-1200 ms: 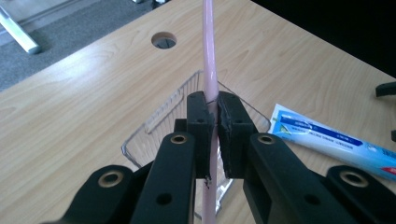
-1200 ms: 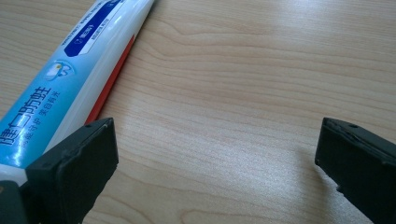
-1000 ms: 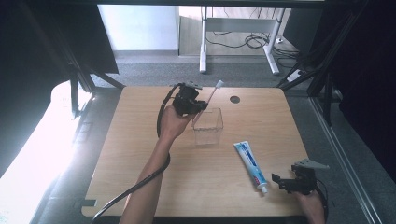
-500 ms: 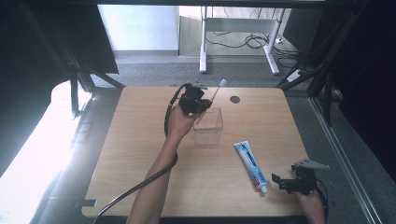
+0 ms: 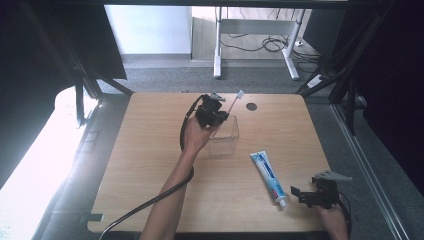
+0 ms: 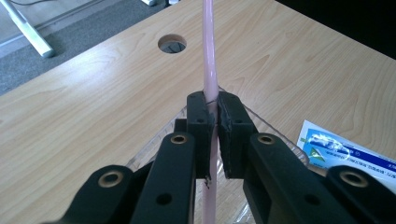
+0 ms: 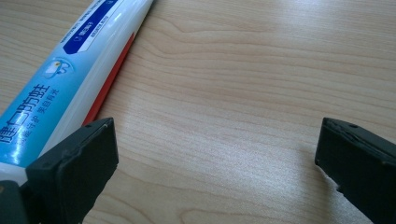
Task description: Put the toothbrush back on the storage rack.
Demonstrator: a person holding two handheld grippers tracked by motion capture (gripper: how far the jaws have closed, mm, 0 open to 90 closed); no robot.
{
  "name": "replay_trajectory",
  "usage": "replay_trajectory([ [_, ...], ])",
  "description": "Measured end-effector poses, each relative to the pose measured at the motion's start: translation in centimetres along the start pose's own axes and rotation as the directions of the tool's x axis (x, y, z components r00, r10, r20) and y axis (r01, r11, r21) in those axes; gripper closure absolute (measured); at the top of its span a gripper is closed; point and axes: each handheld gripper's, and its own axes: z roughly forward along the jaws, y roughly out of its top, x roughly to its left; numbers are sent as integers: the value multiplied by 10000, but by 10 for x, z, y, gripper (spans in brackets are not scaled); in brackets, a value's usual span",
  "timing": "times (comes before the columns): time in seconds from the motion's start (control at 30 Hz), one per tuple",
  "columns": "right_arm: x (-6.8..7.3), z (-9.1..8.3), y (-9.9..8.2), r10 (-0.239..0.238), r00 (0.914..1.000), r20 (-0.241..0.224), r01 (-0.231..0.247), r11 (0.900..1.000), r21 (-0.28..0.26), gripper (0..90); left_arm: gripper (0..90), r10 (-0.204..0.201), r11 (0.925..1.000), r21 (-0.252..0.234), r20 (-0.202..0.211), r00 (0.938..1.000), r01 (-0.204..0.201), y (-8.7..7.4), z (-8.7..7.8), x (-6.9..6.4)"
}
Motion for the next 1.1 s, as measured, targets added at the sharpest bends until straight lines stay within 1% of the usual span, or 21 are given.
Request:
replay_trajectory([
  [0.1,0,0,0,16,10000,-2,-16,10000,8,0,841,-144,9999,18,-12,9999,144,-4,3,-1],
  [0.43,0,0,0,-16,10000,-18,16,10000,29,0,841,-80,9999,149,-60,9999,81,-17,15,-5],
  [0.47,0,0,0,-9,10000,-15,9,10000,37,0,841,-9,9998,196,-80,10000,11,-18,16,-5],
  [0.87,0,1,0,5,10000,-2,-5,10000,65,0,838,314,9982,525,-276,9991,-299,-25,27,-11],
  [1.1,0,1,0,-5,10000,3,5,10000,61,0,835,628,9958,694,-360,9974,-602,-27,30,-15],
])
